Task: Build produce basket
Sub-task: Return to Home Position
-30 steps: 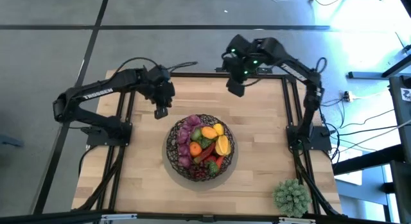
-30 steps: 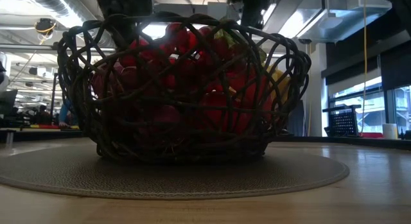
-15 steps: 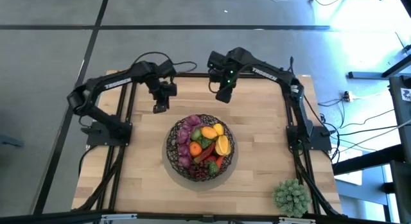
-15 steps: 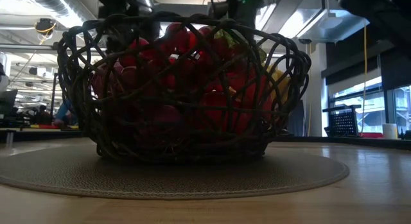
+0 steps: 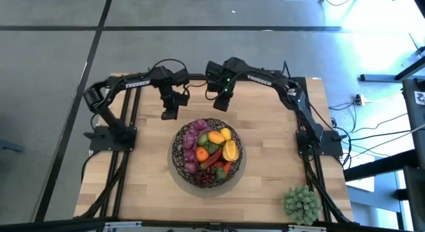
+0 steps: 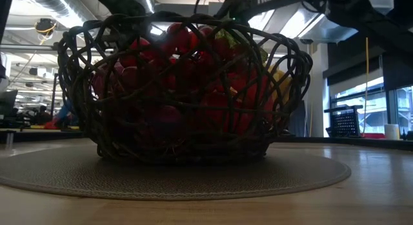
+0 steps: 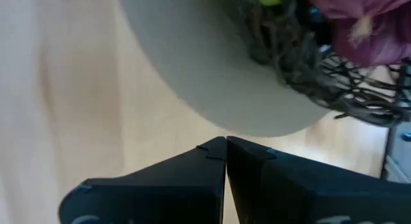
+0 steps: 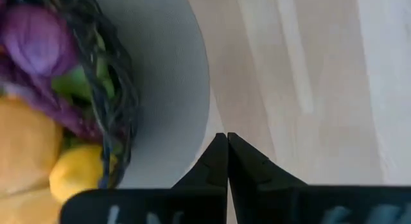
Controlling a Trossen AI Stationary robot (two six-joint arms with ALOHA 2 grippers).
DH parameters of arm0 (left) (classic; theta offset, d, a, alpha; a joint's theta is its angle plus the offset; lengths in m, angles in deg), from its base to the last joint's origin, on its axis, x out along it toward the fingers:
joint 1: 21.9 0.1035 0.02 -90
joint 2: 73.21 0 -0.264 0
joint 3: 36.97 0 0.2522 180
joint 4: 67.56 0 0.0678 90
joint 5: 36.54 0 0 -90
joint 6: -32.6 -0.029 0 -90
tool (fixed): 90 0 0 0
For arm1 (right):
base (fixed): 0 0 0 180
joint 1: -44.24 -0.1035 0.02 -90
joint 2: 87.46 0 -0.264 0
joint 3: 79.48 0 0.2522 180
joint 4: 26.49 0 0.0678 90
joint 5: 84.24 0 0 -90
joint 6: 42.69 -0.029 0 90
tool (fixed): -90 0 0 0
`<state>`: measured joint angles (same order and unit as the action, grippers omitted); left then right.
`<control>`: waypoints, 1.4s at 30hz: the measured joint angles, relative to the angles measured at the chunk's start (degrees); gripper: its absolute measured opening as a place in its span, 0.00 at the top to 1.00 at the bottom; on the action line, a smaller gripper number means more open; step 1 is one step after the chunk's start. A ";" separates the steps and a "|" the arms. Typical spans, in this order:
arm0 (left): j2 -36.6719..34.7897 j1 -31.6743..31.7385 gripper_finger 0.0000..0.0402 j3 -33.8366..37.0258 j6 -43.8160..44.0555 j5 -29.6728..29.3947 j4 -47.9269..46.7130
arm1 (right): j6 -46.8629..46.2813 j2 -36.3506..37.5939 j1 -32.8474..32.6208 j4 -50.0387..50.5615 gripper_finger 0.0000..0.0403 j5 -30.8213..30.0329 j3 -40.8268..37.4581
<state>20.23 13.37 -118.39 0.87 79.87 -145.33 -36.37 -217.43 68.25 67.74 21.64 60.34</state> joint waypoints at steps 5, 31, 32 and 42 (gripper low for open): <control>1.10 -0.68 1.00 0.00 -0.56 2.58 0.15 | 0.01 -2.35 -0.45 -1.44 1.00 0.74 0.00; 1.10 -11.16 1.00 4.20 4.40 6.16 0.15 | -1.20 -4.86 -10.03 0.42 1.00 6.73 0.00; 1.10 -11.46 1.00 4.20 4.63 6.20 0.15 | -0.99 -4.86 -10.33 1.04 1.00 6.73 0.00; 0.99 -14.52 1.00 4.20 5.81 8.59 -0.53 | 3.03 -4.66 -12.89 6.82 1.00 6.71 0.00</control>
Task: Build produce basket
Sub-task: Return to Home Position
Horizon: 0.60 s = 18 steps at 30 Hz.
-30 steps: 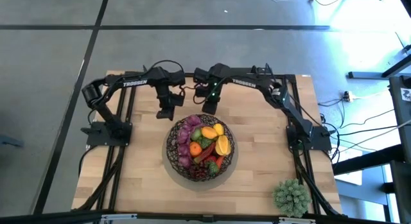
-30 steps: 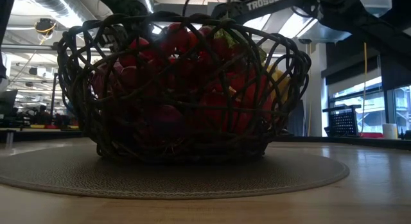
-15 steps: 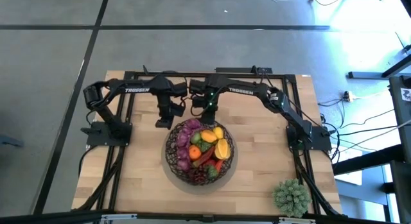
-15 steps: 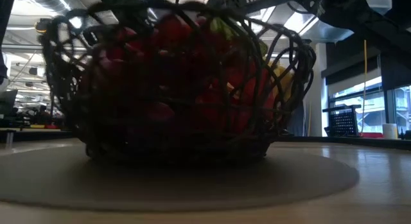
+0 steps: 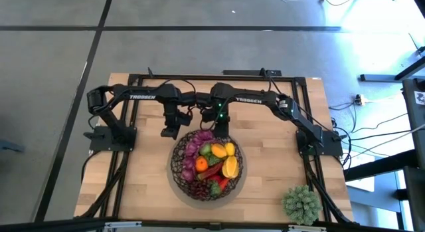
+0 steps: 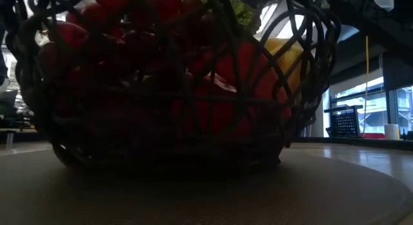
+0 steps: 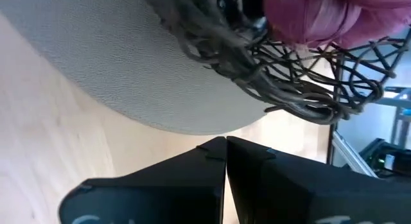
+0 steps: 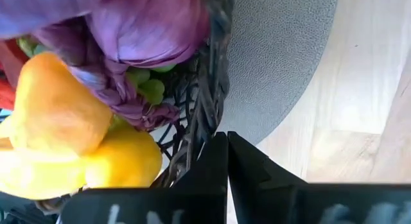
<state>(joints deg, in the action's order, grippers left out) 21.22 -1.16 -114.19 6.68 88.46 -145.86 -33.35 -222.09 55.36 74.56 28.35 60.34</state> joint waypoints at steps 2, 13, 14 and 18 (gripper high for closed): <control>-0.80 -0.08 1.00 0.00 0.02 -0.40 -0.93 | 0.04 0.18 -0.31 0.28 1.00 -0.01 0.47; -16.95 2.49 1.00 0.00 7.84 -8.69 -4.03 | -3.07 4.81 -0.68 2.02 1.00 -2.20 7.67; -19.03 2.50 1.00 0.00 8.97 -9.73 -3.78 | -3.72 5.90 -0.70 2.37 1.00 -3.47 7.69; -26.45 2.47 1.00 -0.02 12.81 -14.32 -3.62 | -6.19 10.88 -0.90 2.47 1.00 -8.08 7.65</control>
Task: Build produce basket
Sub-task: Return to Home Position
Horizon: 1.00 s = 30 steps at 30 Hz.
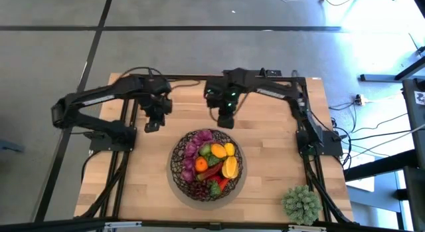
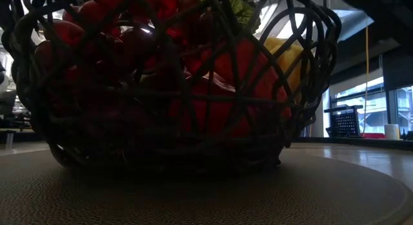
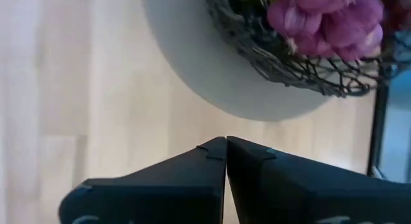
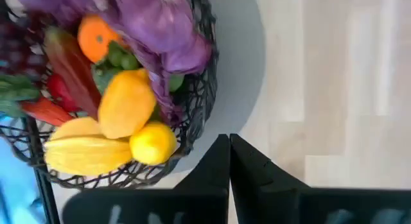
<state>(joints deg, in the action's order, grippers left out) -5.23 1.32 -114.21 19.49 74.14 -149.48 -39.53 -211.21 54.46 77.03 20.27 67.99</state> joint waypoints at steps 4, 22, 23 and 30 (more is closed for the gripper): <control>-6.16 0.00 1.00 0.00 3.90 -3.48 0.42 | -1.66 5.90 -0.11 -0.44 1.00 -2.19 0.02; -35.65 -0.04 1.00 -0.09 13.57 -12.68 6.55 | -4.54 29.75 0.07 -1.82 1.00 -8.27 -0.03; -36.89 -0.04 1.00 -0.08 14.03 -13.35 6.35 | -4.57 30.62 0.07 -1.79 1.00 -8.98 -0.24; -44.62 -0.04 1.00 -0.04 14.23 -15.70 6.20 | -10.16 41.59 1.17 -2.83 1.00 -16.35 -15.13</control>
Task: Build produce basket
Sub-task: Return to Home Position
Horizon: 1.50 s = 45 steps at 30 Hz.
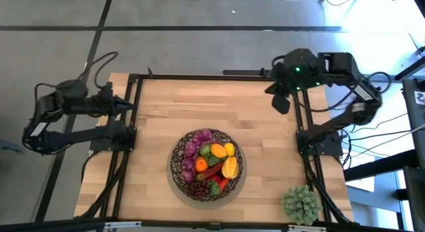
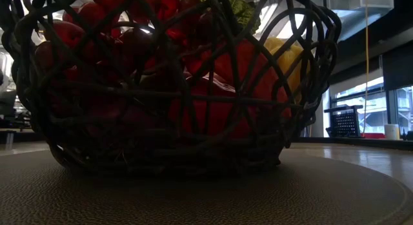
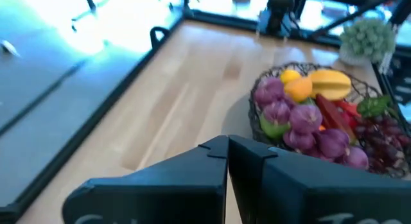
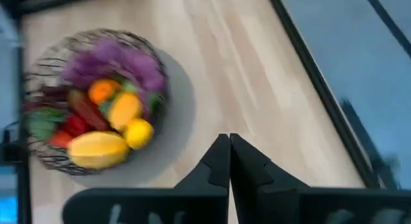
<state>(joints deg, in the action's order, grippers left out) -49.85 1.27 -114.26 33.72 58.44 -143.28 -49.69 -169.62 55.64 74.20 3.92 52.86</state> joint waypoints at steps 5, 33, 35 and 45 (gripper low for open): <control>-6.64 0.00 1.00 2.16 1.35 -2.12 0.20 | -5.02 14.09 0.49 -12.79 1.00 -1.14 -19.99; -23.16 0.00 1.00 19.67 4.76 -6.18 16.70 | -5.72 74.10 0.47 -52.94 1.00 5.61 -79.33; -23.16 0.00 1.00 19.67 4.93 -6.92 16.74 | -4.74 77.36 0.47 -52.33 1.00 5.98 -80.66; -23.16 0.00 1.00 22.43 6.23 -6.84 23.87 | 1.43 81.02 0.44 -51.70 1.00 7.74 -84.54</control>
<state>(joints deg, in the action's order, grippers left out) -73.00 1.27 -91.82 39.95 51.60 -119.40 -48.25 -88.60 56.07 22.50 11.66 -31.67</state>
